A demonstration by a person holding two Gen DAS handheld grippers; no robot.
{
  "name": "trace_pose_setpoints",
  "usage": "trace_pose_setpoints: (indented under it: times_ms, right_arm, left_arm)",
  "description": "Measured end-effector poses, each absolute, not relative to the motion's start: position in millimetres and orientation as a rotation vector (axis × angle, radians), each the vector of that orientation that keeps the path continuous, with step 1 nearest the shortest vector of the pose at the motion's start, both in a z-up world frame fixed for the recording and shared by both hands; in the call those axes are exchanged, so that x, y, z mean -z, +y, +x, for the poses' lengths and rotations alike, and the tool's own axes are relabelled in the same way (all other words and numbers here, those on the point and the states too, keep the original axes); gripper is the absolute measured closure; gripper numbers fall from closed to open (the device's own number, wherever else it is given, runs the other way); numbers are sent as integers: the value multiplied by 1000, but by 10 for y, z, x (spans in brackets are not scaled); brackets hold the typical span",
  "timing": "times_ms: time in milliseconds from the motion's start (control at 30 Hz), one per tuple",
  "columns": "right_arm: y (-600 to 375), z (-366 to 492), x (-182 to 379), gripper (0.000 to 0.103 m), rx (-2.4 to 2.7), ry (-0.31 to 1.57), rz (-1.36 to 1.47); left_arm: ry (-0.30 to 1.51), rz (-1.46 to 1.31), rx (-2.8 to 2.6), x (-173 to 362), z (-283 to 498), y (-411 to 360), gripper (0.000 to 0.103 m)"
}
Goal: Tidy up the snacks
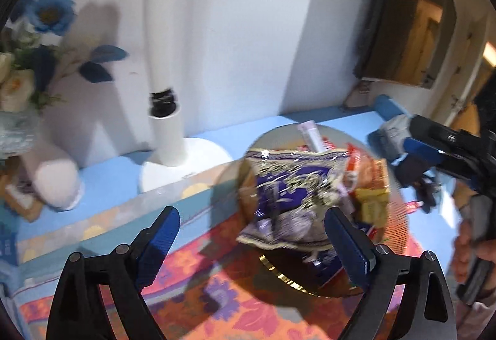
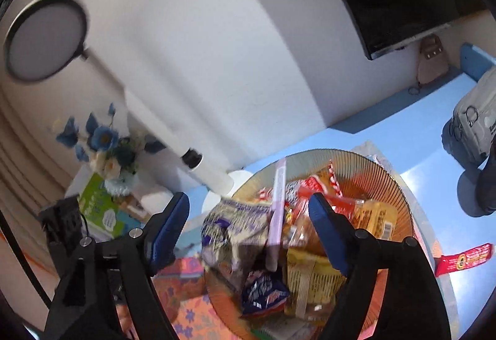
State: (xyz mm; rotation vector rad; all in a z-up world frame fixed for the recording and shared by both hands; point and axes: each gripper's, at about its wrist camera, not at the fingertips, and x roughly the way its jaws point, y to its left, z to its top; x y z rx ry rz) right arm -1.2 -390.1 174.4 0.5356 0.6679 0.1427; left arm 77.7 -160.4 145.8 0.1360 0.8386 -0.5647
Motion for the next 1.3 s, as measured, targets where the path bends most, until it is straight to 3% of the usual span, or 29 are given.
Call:
trace_pose_setpoints:
  times_ms: [233,600,1300]
  right_arm:
    - [-3524,-350,-1624,8,-104,715,297]
    - [-3386,-734,-1103,8,-113,644,152]
    - [-3368,-823,-723,8,-94,520,112]
  left_arm:
    - [812,131,427,-1306,471,-1518,9]
    - [718,60,222,-991,56,-1564,8]
    - [587,41,65,-689,-185,-1640,3]
